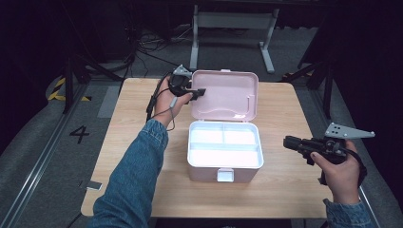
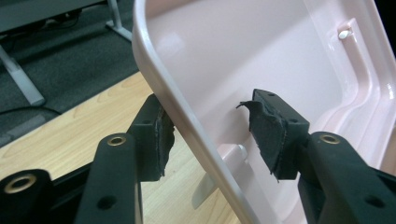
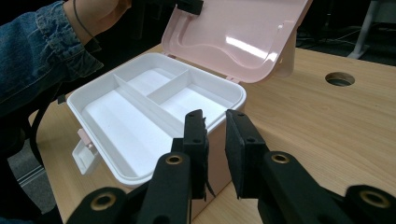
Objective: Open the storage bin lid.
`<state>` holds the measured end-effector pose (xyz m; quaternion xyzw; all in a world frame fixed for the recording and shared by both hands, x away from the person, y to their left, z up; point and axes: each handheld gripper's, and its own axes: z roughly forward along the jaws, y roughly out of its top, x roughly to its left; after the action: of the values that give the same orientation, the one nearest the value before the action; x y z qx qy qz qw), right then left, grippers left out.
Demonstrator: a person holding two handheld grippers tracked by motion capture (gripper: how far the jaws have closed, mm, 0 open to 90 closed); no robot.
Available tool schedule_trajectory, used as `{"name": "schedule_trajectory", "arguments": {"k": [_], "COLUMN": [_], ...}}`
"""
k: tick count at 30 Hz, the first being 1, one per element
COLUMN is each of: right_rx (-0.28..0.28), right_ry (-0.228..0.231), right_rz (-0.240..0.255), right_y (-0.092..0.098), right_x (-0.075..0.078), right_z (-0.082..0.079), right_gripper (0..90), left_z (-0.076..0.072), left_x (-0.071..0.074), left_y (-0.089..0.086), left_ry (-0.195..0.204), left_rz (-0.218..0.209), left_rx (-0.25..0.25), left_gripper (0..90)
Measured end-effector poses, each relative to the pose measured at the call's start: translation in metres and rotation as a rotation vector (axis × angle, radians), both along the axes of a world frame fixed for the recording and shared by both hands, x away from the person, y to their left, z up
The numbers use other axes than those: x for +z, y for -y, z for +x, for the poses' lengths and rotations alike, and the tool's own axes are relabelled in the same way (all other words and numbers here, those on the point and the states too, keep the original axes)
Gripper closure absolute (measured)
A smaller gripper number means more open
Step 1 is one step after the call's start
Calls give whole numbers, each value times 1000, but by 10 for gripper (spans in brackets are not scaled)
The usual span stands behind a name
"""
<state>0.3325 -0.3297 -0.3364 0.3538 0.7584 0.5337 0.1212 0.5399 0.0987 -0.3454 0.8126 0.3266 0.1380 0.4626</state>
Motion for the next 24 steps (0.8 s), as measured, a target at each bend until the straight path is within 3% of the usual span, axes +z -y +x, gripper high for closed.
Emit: {"name": "schedule_trajectory", "arguments": {"k": [8,12,20,24], "right_rx": [-3,-10,-16,-15], "right_ry": [8,9,7,2], "right_rz": [-11,-15,-8,-4], "right_y": [-1,1,2,1], "right_x": [1,0,0,0], "right_z": [-2,-2,-2,-3], "right_gripper": [774,769,753,751], "left_z": [6,10,12,14], "left_x": [-13,-20,-29,-36], "left_y": [1,0,-3,-5], "left_ry": [-38,-78,-121,-162], "left_rz": [1,-20,20,-3], "left_rx": [0,8,27,33], "left_gripper": [448,442,436,433]}}
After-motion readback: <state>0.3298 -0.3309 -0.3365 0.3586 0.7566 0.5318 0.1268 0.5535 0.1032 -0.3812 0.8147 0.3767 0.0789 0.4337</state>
